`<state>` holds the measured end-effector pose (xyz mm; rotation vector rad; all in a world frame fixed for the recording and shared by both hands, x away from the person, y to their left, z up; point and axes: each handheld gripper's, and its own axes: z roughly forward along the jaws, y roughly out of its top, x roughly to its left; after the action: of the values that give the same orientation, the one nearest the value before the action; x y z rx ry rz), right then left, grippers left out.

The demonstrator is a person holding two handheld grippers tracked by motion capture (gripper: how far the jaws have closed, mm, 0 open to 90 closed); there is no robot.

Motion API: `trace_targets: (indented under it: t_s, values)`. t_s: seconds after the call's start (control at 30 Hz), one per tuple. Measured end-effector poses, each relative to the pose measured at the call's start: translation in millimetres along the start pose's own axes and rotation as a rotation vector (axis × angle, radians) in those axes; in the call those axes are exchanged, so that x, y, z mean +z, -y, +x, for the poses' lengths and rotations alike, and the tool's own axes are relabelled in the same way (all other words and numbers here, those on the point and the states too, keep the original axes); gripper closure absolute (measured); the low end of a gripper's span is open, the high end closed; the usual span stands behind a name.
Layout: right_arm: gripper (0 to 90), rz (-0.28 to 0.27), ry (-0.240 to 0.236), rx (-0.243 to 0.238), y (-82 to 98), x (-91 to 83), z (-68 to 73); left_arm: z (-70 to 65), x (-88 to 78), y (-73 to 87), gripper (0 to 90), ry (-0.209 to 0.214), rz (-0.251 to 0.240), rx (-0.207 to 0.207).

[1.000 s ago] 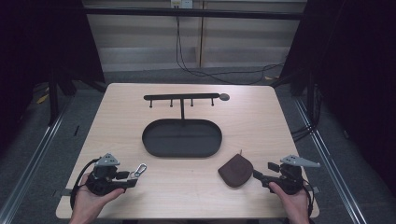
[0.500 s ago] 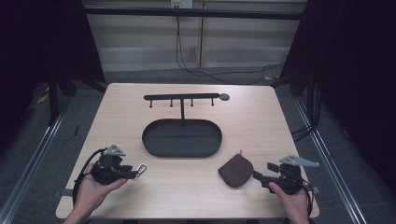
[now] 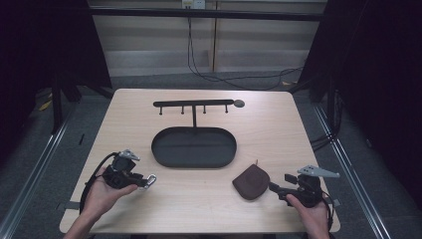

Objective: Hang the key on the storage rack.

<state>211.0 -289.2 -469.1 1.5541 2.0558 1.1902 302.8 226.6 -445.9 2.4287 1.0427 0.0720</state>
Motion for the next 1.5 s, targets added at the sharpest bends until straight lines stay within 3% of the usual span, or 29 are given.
trace_targets:
  t_s: [0.33,0.47,0.7,0.8,0.97,1.4,1.5]
  values:
    - [24.7,0.005,-0.007,-0.001,0.0,0.7,0.4,2.6,12.0,-1.9,61.6,-0.003,0.071,0.006]
    - [24.7,0.005,-0.009,-0.001,0.0,0.8,0.2,2.6,17.0,-3.1,61.7,-0.005,0.103,0.028]
    - [24.7,0.011,-0.011,-0.01,0.0,1.4,0.7,4.1,24.4,-5.2,61.1,-0.016,0.146,0.02]
    - [24.6,0.012,-0.012,-0.007,-0.1,1.5,0.6,1.8,25.1,-7.8,61.0,-0.056,0.188,0.062]
    - [24.6,0.012,-0.013,-0.006,-0.1,1.4,0.6,-3.4,29.6,-10.5,59.8,-0.064,0.219,0.081]
    - [24.5,0.016,-0.014,-0.003,0.0,1.8,0.3,-6.6,29.0,-15.1,63.3,-0.074,0.235,0.096]
    - [24.4,0.018,-0.016,-0.002,0.0,2.2,-0.1,-5.7,22.8,-18.1,75.8,-0.056,0.217,0.093]
